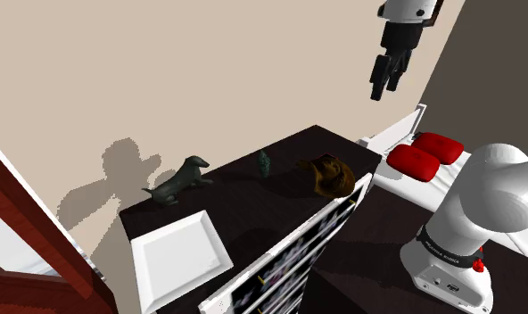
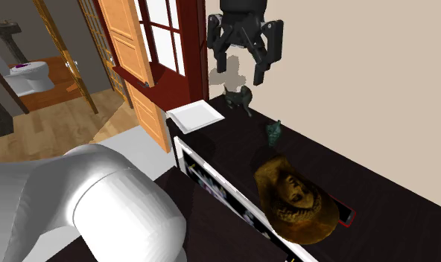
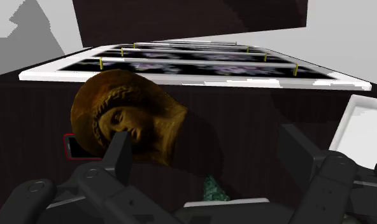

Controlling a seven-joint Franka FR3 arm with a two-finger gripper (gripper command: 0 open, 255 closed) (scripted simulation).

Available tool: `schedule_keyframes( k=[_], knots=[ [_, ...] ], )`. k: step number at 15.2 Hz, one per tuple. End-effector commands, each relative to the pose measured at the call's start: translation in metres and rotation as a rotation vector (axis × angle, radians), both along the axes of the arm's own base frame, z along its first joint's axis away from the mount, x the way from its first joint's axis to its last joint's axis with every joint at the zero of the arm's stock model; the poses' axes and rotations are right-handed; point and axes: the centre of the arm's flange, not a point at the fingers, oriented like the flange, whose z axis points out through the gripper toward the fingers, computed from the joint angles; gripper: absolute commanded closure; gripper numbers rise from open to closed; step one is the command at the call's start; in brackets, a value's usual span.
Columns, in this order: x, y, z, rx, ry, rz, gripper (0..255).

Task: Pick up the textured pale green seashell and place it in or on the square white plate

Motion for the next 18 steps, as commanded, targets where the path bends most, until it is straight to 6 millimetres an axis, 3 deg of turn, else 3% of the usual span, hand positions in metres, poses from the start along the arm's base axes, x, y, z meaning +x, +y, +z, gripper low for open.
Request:
schedule_keyframes(
  k=[1,18],
  knots=[
    [0.000,0.000,0.000,0.000,0.000,0.000,0],
    [0.150,0.029,-0.160,-0.018,-0.039,-0.036,0]
  ],
)
